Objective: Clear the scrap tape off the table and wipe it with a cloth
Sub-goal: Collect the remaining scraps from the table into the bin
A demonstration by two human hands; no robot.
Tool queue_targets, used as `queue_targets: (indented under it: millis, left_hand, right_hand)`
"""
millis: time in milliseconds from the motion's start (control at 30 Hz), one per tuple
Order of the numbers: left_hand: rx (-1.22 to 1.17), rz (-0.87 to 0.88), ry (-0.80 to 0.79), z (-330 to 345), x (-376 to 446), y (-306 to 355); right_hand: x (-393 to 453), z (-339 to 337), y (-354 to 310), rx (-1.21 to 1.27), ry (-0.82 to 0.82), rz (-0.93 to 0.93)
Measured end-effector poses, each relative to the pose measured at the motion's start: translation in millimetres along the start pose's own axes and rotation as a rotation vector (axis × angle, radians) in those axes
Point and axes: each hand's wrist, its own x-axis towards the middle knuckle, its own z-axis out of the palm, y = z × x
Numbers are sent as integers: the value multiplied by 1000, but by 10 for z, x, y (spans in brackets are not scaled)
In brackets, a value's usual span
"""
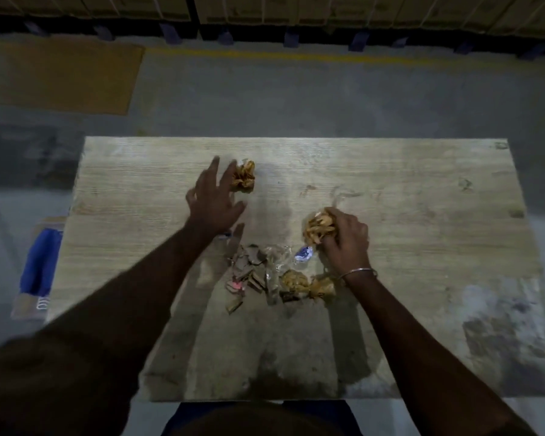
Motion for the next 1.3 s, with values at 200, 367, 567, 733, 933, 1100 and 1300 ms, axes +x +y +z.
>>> queue_targets:
  millis: [200, 367, 567, 733, 933, 1100, 1300]
  left_hand:
    - [120, -37, -305, -69, 612, 364]
    - [153, 152, -15, 264, 149, 134]
    - [-65, 124, 128, 174, -308, -303]
    - [-289, -41, 361, 65, -1041, -450]
    - [-232, -174, 180, 474, -1776, -506]
    - [-58, -116, -25, 830, -1874, -414]
    - [-24, -8, 83, 856, -1737, -349]
  right_hand:
    - [-525, 248, -532, -158, -278, -14]
    - [-813, 647, -625, -379, -347, -209]
    - [-560, 688, -605, -251, -199, -368]
    - [-279, 443, -610, 5, -184, -271]
    - [65, -237, -292, 53, 118, -162]
    - [144, -196, -19, -182, -96, 14]
    - [67, -178, -134, -78, -57, 63]
